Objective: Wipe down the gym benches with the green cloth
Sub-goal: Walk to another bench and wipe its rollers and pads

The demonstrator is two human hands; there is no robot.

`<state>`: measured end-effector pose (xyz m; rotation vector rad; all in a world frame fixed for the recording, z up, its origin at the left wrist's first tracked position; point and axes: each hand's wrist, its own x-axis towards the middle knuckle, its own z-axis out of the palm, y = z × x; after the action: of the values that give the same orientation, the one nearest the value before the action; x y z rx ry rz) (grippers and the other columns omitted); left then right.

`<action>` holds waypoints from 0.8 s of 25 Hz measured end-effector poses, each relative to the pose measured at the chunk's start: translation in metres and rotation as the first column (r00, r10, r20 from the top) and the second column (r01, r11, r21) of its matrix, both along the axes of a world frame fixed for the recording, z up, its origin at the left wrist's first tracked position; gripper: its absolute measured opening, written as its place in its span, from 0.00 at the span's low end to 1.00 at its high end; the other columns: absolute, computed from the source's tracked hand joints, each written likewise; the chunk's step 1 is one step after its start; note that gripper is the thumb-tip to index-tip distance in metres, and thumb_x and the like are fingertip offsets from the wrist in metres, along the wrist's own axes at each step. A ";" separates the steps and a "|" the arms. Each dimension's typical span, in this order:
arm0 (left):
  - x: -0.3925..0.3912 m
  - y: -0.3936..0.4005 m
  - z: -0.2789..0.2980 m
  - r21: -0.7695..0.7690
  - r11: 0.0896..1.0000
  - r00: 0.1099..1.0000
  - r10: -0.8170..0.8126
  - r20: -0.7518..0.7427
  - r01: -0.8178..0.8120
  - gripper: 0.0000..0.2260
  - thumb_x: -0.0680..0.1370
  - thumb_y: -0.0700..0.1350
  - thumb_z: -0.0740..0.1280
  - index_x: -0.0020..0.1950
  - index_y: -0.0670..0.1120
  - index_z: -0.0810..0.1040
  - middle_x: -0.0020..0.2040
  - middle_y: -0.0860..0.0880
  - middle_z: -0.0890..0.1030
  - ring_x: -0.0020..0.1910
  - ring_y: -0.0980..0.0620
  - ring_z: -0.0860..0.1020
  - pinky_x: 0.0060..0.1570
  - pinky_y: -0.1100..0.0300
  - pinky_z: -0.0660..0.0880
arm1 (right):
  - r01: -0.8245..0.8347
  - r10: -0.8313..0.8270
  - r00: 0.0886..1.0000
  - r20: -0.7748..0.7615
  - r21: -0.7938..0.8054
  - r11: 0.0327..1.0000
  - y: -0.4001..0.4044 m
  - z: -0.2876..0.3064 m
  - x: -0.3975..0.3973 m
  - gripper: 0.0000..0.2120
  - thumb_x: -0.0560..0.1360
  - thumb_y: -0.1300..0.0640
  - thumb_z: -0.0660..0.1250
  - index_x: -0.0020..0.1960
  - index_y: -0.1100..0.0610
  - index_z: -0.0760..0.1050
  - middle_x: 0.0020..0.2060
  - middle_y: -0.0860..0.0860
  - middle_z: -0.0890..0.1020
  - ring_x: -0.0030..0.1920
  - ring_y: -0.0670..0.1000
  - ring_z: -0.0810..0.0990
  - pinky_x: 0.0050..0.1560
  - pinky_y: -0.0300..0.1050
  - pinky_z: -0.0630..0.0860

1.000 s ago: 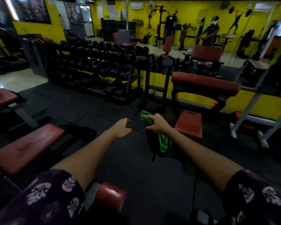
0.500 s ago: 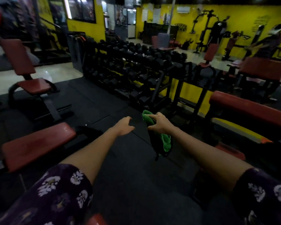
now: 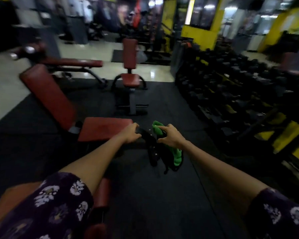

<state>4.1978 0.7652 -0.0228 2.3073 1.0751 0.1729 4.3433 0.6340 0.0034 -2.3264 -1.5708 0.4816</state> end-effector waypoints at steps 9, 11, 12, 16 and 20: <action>-0.113 -0.054 -0.024 -0.081 0.785 0.789 0.608 -0.090 -0.614 0.25 0.77 0.44 0.67 0.71 0.39 0.64 0.69 0.41 0.68 0.66 0.45 0.69 0.63 0.57 0.66 | -0.587 0.588 0.807 -0.063 0.026 0.809 0.091 -0.009 -0.037 0.33 0.70 0.56 0.72 0.73 0.52 0.65 0.63 0.61 0.71 0.66 0.61 0.66 0.61 0.44 0.66; -0.129 -0.068 -0.029 -0.073 0.705 0.708 0.693 -0.136 -0.705 0.25 0.77 0.44 0.67 0.72 0.40 0.64 0.70 0.41 0.67 0.67 0.45 0.69 0.64 0.56 0.66 | -0.689 0.690 0.721 -0.065 0.043 0.724 0.097 -0.017 -0.054 0.33 0.71 0.57 0.72 0.73 0.54 0.65 0.63 0.60 0.72 0.66 0.60 0.66 0.62 0.44 0.65; -0.134 -0.072 -0.031 -0.079 0.660 0.664 0.733 -0.150 -0.747 0.25 0.77 0.44 0.67 0.72 0.40 0.63 0.70 0.41 0.67 0.67 0.45 0.68 0.65 0.56 0.66 | -0.732 0.733 0.677 -0.061 0.038 0.680 0.103 -0.021 -0.062 0.33 0.71 0.56 0.72 0.73 0.54 0.64 0.63 0.60 0.73 0.66 0.60 0.66 0.62 0.44 0.64; -0.153 -0.062 -0.024 -0.041 0.528 0.529 0.844 -0.090 -0.848 0.25 0.78 0.44 0.66 0.72 0.41 0.63 0.70 0.41 0.66 0.68 0.44 0.68 0.63 0.58 0.65 | -0.819 0.820 0.572 -0.029 0.036 0.573 0.148 -0.024 -0.099 0.34 0.71 0.55 0.72 0.74 0.54 0.62 0.62 0.61 0.70 0.64 0.59 0.67 0.60 0.42 0.65; -0.168 -0.059 -0.027 0.024 0.468 0.458 0.873 -0.167 -0.883 0.25 0.73 0.57 0.64 0.68 0.50 0.70 0.60 0.48 0.76 0.57 0.46 0.76 0.54 0.59 0.73 | -0.884 0.884 0.467 -0.026 0.004 0.468 0.183 -0.030 -0.128 0.34 0.70 0.55 0.72 0.74 0.53 0.63 0.59 0.60 0.69 0.60 0.59 0.71 0.57 0.41 0.67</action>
<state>4.0299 0.7065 -0.0496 1.4620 2.2614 0.3449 4.2158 0.8168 -0.0263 -1.2531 -2.6986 0.7084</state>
